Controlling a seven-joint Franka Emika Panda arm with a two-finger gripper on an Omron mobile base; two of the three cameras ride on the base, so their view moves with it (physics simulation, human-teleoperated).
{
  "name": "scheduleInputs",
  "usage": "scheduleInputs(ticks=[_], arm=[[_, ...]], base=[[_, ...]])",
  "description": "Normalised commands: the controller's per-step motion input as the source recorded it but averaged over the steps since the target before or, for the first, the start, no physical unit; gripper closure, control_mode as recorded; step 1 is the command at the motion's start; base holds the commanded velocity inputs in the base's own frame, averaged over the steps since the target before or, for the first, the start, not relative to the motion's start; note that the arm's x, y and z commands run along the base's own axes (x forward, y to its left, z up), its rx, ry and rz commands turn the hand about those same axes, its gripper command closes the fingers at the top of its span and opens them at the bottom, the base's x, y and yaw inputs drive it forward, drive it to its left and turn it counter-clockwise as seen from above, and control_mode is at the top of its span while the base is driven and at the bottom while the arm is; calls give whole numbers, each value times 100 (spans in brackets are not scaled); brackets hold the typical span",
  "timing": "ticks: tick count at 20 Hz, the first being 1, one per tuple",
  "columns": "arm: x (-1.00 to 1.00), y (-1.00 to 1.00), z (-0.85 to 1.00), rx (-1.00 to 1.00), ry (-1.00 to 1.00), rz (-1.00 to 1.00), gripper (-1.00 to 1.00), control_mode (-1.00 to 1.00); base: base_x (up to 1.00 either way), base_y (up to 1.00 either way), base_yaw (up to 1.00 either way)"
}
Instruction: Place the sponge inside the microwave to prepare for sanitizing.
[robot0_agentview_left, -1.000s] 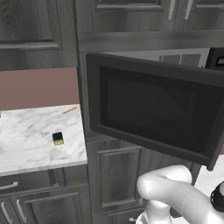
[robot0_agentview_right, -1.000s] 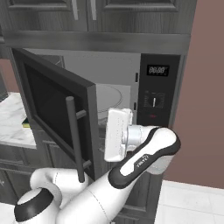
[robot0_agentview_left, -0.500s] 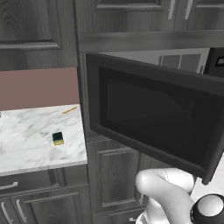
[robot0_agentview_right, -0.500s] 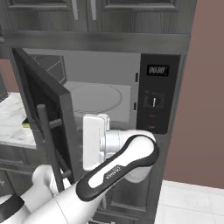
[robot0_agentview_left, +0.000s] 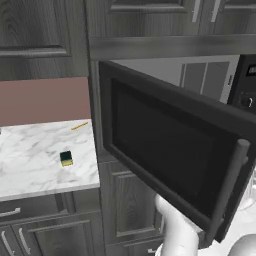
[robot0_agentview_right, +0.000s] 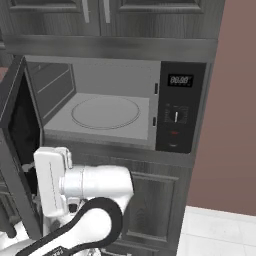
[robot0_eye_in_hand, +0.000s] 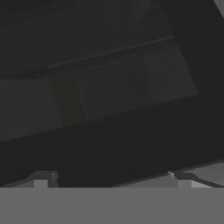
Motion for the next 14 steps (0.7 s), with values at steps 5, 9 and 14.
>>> scheduleInputs(ticks=[5, 9, 14], arm=[[-99, 100, 0, 0, -7, -39, -100, -100], [-78, 100, -14, 0, -5, -45, -100, -100], [-39, 100, -11, 0, -20, -49, -100, -100]], base=[[0, 0, 0], [0, 0, 0], [0, 0, 0]])
